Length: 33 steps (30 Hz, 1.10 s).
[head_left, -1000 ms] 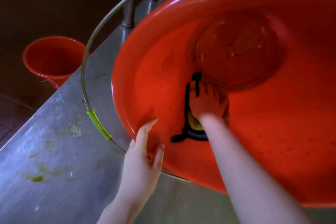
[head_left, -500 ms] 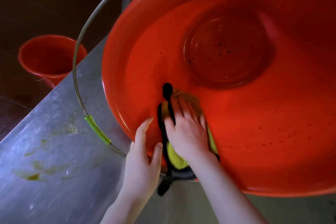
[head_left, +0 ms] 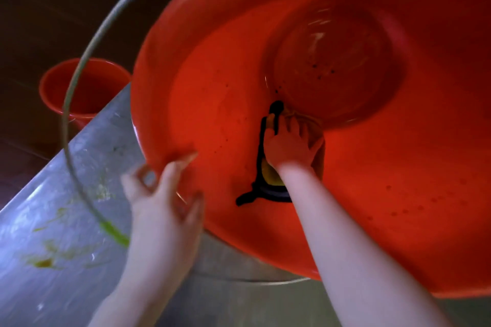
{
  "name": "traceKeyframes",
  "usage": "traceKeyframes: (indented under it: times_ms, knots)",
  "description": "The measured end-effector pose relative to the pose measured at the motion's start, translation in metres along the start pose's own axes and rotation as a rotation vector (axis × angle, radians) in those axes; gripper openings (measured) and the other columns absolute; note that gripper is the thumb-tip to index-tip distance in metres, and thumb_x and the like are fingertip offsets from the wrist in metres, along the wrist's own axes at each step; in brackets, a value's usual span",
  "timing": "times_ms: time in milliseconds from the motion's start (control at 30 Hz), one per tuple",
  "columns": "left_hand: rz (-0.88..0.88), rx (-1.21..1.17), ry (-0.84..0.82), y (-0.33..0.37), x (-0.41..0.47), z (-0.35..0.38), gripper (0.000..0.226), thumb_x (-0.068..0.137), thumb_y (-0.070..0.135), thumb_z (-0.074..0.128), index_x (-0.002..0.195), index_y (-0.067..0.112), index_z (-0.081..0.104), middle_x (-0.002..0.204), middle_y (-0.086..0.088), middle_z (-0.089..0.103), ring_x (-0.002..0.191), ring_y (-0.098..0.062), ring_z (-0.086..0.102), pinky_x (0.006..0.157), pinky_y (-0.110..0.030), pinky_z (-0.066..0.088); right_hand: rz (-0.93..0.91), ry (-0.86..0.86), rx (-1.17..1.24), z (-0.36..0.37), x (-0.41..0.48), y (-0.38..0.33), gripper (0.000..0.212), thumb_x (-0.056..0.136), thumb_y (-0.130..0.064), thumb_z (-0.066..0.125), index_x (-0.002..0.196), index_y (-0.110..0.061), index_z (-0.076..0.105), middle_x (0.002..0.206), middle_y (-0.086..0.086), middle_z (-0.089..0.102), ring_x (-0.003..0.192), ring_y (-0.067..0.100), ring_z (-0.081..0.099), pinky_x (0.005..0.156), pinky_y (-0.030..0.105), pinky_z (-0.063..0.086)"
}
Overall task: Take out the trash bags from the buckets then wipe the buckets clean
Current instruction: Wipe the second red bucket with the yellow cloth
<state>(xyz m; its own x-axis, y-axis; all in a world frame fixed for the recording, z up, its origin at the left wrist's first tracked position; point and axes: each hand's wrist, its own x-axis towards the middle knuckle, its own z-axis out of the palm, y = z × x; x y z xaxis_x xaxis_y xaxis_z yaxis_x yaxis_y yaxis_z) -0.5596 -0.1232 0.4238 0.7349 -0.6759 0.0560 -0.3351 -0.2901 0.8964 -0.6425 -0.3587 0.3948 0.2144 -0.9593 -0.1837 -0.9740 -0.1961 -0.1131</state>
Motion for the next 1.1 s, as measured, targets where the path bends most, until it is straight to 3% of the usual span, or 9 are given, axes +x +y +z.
traceKeyframes:
  times_ms: [67, 167, 333, 433, 633, 733, 900, 1000, 1100]
  knots:
    - [0.14, 0.084, 0.113, 0.009, 0.022, -0.013, 0.056, 0.083, 0.006, 0.067, 0.122, 0.045, 0.059, 0.134, -0.007, 0.029, 0.11, -0.024, 0.05, 0.101, -0.036, 0.044, -0.014, 0.004, -0.011, 0.0, -0.002, 0.004, 0.058, 0.098, -0.047, 0.021, 0.154, -0.032, 0.013, 0.162, -0.005, 0.009, 0.149, 0.023, 0.003, 0.114, 0.063, -0.006]
    - [0.298, 0.235, 0.064, 0.008, 0.041, -0.021, 0.064, 0.086, 0.01, 0.058, 0.139, 0.044, 0.048, 0.129, -0.008, 0.032, 0.094, -0.022, 0.048, 0.088, -0.032, 0.044, -0.015, -0.014, -0.025, -0.002, -0.001, 0.015, 0.059, 0.098, -0.051, 0.02, 0.153, -0.034, 0.012, 0.162, -0.005, 0.007, 0.149, 0.022, 0.004, 0.115, 0.061, -0.004]
    - [0.16, 0.12, -0.093, -0.011, 0.032, 0.002, 0.075, 0.084, 0.007, 0.069, 0.142, 0.048, 0.041, 0.135, -0.007, 0.044, 0.096, -0.034, 0.063, 0.089, -0.032, 0.051, 0.042, 0.074, -0.247, -0.012, 0.002, 0.047, 0.056, 0.098, -0.052, 0.018, 0.151, -0.034, 0.022, 0.16, -0.004, 0.018, 0.148, 0.023, 0.008, 0.115, 0.061, -0.005]
    - [0.059, 0.004, -0.095, -0.012, 0.016, 0.024, 0.074, 0.086, 0.009, 0.068, 0.139, 0.053, 0.04, 0.137, -0.002, 0.042, 0.105, -0.027, 0.06, 0.092, -0.033, 0.051, 0.024, 0.033, -0.343, -0.024, 0.004, 0.055, 0.054, 0.1, -0.051, 0.017, 0.151, -0.034, 0.022, 0.16, -0.005, 0.017, 0.149, 0.023, 0.007, 0.114, 0.062, -0.008]
    - [-0.034, -0.001, -0.096, -0.021, 0.015, 0.032, 0.07, 0.089, 0.014, 0.066, 0.139, 0.054, 0.038, 0.137, -0.004, 0.041, 0.102, -0.026, 0.059, 0.078, -0.024, 0.041, -0.29, 0.016, -0.146, -0.001, -0.087, 0.011, 0.055, 0.098, -0.048, 0.031, 0.151, -0.037, 0.021, 0.158, -0.01, 0.022, 0.146, 0.013, 0.015, 0.117, 0.055, 0.009]
    - [-0.047, 0.014, -0.121, -0.025, 0.017, 0.026, 0.065, 0.086, 0.014, 0.07, 0.138, 0.043, 0.046, 0.132, -0.009, 0.049, 0.112, -0.029, 0.056, 0.081, -0.026, 0.041, -0.387, 0.038, -0.082, 0.017, -0.143, -0.007, 0.058, 0.093, -0.053, 0.02, 0.149, -0.039, 0.024, 0.156, -0.012, 0.028, 0.147, 0.015, 0.018, 0.118, 0.055, 0.008]
    - [-0.063, 0.056, -0.183, -0.027, 0.015, 0.021, 0.07, 0.084, 0.023, 0.071, 0.138, 0.056, 0.039, 0.117, -0.007, 0.052, 0.079, -0.031, 0.062, 0.084, -0.041, 0.052, -0.18, 0.07, -0.129, 0.012, -0.074, -0.001, 0.058, 0.097, -0.051, 0.025, 0.152, -0.035, 0.016, 0.16, -0.007, 0.019, 0.147, 0.015, 0.015, 0.118, 0.053, 0.007]
    - [-0.076, 0.048, -0.193, -0.027, 0.013, 0.024, 0.07, 0.086, 0.026, 0.069, 0.137, 0.059, 0.034, 0.114, -0.006, 0.051, 0.079, -0.029, 0.062, 0.085, -0.045, 0.052, 0.0, -0.002, -0.057, -0.002, -0.006, -0.003, 0.057, 0.099, -0.05, 0.022, 0.153, -0.032, 0.014, 0.161, -0.005, 0.014, 0.149, 0.018, 0.01, 0.117, 0.057, 0.0]
    - [-0.064, 0.031, -0.18, -0.025, 0.015, 0.028, 0.069, 0.088, 0.027, 0.068, 0.137, 0.059, 0.032, 0.116, -0.002, 0.049, 0.086, -0.03, 0.061, 0.087, -0.048, 0.051, 0.014, -0.041, -0.062, -0.005, 0.023, -0.011, 0.057, 0.099, -0.048, 0.018, 0.153, -0.032, 0.011, 0.162, -0.006, 0.009, 0.149, 0.02, 0.005, 0.115, 0.061, -0.005]
